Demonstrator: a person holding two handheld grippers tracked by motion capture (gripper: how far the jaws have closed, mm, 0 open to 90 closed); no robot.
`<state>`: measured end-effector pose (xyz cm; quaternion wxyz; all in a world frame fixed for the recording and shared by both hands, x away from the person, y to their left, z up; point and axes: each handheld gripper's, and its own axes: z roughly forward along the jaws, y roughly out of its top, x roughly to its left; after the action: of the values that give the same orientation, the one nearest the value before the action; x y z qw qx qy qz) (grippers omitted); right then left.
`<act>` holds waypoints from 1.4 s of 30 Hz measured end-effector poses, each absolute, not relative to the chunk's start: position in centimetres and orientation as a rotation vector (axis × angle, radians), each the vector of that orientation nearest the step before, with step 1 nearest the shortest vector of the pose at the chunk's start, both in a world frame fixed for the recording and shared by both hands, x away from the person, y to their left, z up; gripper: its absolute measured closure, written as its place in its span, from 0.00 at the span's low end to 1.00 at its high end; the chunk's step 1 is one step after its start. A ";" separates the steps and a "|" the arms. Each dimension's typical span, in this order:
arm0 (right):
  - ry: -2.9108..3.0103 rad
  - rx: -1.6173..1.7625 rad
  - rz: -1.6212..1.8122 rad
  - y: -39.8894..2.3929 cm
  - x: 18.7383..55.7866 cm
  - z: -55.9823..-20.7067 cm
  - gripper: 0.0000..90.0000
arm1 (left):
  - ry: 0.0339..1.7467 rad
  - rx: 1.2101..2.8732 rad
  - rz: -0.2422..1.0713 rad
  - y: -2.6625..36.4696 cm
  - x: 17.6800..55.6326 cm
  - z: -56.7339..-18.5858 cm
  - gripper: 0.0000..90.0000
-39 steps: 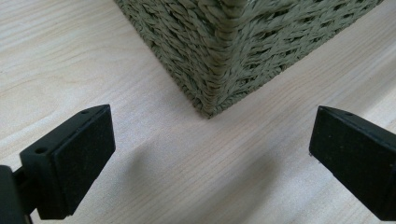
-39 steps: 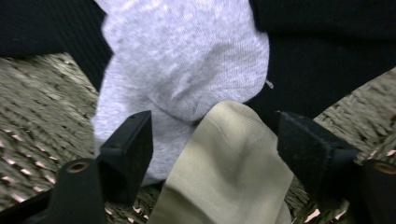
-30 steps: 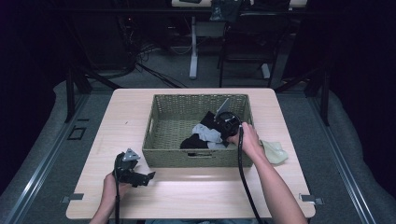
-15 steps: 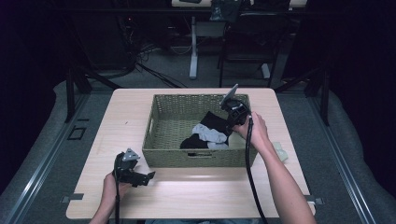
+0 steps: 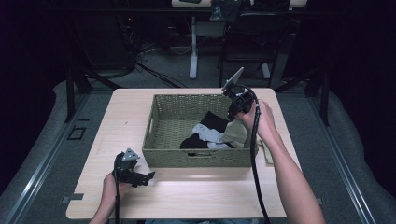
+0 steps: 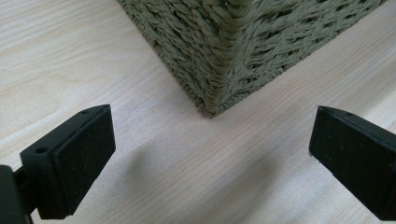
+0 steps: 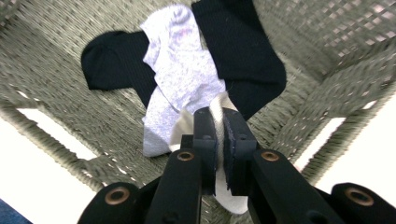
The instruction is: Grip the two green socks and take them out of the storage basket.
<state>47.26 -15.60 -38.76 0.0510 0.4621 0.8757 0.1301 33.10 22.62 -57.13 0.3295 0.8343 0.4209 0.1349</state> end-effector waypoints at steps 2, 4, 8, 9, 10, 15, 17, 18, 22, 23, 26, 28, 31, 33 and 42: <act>2.658 1.399 0.409 -15.6 47.1 -38.0 0.95 | 1.096 2.182 0.355 22.6 33.1 -57.1 0.00; 2.652 1.392 0.417 -15.6 47.0 -37.3 0.95 | 1.094 2.183 0.355 22.6 33.1 -57.1 0.00; 2.636 1.372 0.432 -15.6 46.8 -35.9 0.95 | 1.094 2.184 0.355 22.6 33.1 -57.1 0.00; 2.632 1.372 0.440 -15.6 46.8 -35.7 0.95 | 1.094 2.184 0.355 22.6 33.1 -57.1 0.00; 2.627 1.372 0.438 -15.5 46.7 -35.4 0.95 | 1.096 2.182 0.353 22.6 33.1 -57.1 0.00; 2.607 1.353 0.453 -15.7 46.3 -33.5 0.95 | 1.096 2.183 0.348 22.6 33.1 -57.1 0.00; 2.596 1.343 0.465 -15.7 46.1 -32.8 0.95 | 1.096 2.180 0.354 22.6 33.1 -57.1 0.00; 2.589 1.336 0.463 -15.8 45.9 -32.3 0.95 | 1.095 2.183 0.348 22.6 33.1 -57.1 0.00; 2.562 1.334 0.478 -16.2 45.3 -31.0 0.95 | 1.092 2.185 0.350 22.6 33.1 -57.0 0.00; 2.564 1.334 0.469 -16.3 45.2 -30.6 0.95 | 1.092 2.186 0.350 22.6 33.1 -57.1 0.00; 2.545 1.330 0.471 -16.8 44.8 -29.9 0.95 | 1.092 2.186 0.350 22.6 33.1 -57.0 0.00; 2.540 1.329 0.456 -17.3 44.6 -29.4 0.95 | 1.092 2.186 0.351 22.6 33.1 -57.0 0.00; 2.523 1.342 0.458 -18.1 44.3 -28.9 0.95 | 1.093 2.185 0.350 22.6 33.1 -57.0 0.00; 2.512 1.354 0.457 -18.8 44.1 -28.6 0.95 | 1.093 2.185 0.351 22.6 33.1 -57.0 0.00; 2.445 1.434 0.477 -22.7 43.0 -28.1 0.95 | 1.092 2.180 0.348 22.6 33.1 -57.0 0.00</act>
<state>43.04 -22.67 -28.14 0.1334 0.4945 0.8430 0.1644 33.10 22.64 -57.02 0.3327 0.8347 0.4181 0.1331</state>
